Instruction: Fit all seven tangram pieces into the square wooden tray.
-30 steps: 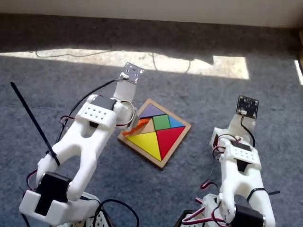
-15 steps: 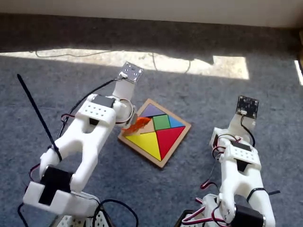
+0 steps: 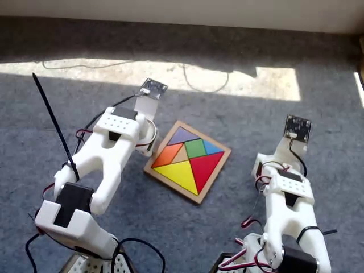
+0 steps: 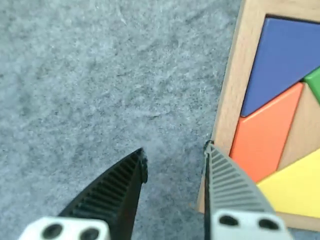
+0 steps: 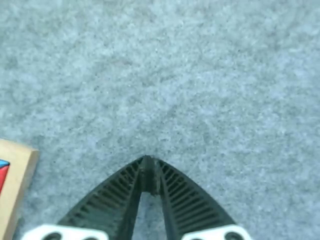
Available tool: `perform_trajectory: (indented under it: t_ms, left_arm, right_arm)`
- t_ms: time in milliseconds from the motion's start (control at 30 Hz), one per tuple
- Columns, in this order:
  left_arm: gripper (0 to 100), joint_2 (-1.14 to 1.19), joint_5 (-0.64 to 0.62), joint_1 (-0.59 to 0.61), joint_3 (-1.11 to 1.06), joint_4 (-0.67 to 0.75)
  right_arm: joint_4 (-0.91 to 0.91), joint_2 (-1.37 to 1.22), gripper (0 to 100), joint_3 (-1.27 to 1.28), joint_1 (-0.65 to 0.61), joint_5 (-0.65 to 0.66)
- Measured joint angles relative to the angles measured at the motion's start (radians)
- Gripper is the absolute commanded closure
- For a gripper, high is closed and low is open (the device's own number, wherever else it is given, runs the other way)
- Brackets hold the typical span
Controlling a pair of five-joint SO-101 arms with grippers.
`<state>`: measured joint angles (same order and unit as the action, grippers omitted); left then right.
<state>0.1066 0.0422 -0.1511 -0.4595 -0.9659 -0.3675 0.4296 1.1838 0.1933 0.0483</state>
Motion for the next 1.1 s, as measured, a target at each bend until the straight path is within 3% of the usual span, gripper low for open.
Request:
perform_trajectory:
  t_ms: [333,633,767,1100]
  left_arm:
    - [90,-0.157,-0.002,-0.002,-0.081,0.006]
    - [90,-0.509,-0.002,0.026,-0.462,0.295]
    - [100,-0.614,-0.002,0.02,-0.549,0.347]
    - [99,-0.878,0.0,0.092,-0.69,0.354]
  right_arm:
    - [0.0,0.0,99.1,0.0,0.0,0.0]
    - [0.0,0.0,99.3,0.0,0.0,0.0]
    - [0.0,0.003,99.3,0.0,0.0,0.0]
    - [-0.04,0.448,99.3,0.129,-0.054,0.0]
